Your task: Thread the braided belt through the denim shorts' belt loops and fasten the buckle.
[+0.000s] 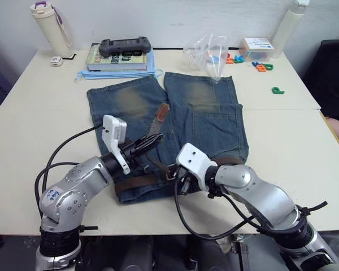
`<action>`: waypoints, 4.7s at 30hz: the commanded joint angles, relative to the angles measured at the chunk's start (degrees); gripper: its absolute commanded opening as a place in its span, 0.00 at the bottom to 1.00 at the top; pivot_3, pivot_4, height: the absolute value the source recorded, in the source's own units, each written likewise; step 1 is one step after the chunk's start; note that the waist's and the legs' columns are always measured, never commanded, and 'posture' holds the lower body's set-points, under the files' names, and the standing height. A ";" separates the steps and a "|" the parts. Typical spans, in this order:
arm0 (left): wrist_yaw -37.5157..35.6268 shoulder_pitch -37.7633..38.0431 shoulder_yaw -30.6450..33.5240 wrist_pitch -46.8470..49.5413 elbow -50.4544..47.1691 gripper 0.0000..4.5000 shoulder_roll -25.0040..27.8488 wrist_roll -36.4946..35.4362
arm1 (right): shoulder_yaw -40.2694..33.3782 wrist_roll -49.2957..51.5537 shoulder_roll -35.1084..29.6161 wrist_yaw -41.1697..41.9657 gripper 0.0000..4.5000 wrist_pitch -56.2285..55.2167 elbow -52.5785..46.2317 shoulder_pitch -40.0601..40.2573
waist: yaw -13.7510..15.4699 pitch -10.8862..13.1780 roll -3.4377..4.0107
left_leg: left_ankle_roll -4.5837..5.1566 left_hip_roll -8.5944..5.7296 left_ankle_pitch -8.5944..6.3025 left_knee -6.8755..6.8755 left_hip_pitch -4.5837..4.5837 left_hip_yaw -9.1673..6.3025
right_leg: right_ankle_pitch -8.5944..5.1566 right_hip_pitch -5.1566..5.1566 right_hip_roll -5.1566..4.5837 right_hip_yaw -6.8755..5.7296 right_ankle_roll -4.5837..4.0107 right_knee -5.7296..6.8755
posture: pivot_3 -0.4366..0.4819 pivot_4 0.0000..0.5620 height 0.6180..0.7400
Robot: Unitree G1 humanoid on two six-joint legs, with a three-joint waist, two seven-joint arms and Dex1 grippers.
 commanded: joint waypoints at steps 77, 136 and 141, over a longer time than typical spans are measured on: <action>-18.13 -14.94 -4.07 3.48 13.34 0.00 3.80 -5.73 | 20.08 -4.69 -0.44 -1.35 0.02 10.22 2.47 -11.02 | -1.46 -0.02 -0.02 | -0.21 0.01 0.19 -0.47 0.20 -0.14 | 0.00 0.06 0.02 -0.12 0.00 -0.09 | 0.48 0.27 0.40; -31.85 -39.62 -14.89 -8.04 46.80 0.00 -11.88 19.59 | 21.47 -6.11 -2.54 0.89 0.02 10.60 1.18 -12.76 | -0.20 -0.26 -0.18 | 0.14 -0.24 0.74 -0.93 -0.04 -0.11 | 0.79 0.08 -0.13 -0.18 0.36 -1.01 | 0.48 0.27 0.40; -34.50 -41.97 -17.53 -10.26 48.26 0.00 -15.43 21.30 | 21.63 -5.99 -2.62 1.00 0.02 10.96 0.90 -12.82 | -0.05 -0.26 -0.18 | 0.13 -0.24 0.74 -0.93 -0.05 -0.11 | 0.79 0.08 -0.14 -0.18 0.36 -1.02 | 0.48 0.27 0.40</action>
